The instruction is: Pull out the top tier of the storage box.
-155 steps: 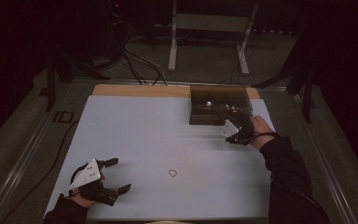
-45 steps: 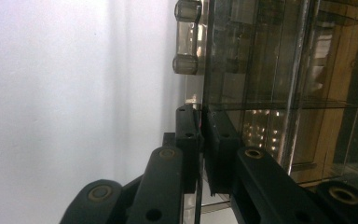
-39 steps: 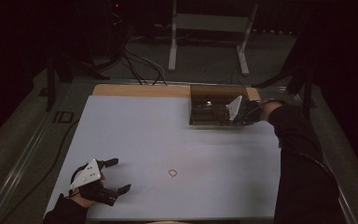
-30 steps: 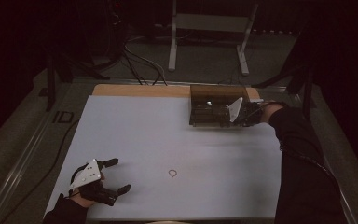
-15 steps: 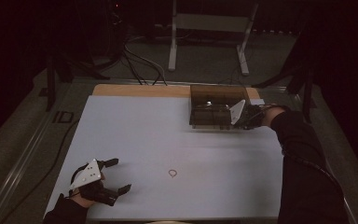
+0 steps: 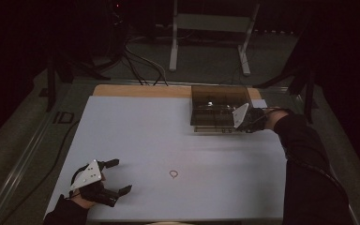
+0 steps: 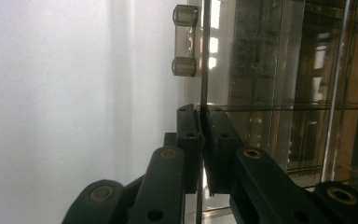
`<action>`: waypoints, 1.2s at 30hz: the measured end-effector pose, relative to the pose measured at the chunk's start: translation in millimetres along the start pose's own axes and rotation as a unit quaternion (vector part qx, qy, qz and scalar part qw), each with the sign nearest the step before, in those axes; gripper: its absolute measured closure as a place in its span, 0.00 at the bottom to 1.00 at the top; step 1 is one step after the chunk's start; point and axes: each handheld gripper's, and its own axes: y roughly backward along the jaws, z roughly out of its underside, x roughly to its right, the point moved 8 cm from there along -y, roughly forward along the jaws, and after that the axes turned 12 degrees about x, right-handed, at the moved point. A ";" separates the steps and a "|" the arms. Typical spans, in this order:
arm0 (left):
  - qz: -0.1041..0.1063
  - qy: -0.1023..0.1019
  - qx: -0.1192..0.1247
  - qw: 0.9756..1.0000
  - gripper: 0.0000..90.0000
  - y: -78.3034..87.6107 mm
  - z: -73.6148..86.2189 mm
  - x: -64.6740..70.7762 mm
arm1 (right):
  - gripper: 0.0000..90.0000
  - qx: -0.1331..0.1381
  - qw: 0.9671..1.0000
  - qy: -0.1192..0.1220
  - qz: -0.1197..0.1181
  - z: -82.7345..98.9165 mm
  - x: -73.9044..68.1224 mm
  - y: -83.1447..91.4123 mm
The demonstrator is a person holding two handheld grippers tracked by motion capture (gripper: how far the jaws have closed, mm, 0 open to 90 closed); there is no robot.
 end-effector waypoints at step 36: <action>-0.001 -0.003 -0.001 1.000 0.01 0.2 0.1 -0.1 | 0.95 0.014 1.000 -0.016 0.020 2.0 -2.5 1.8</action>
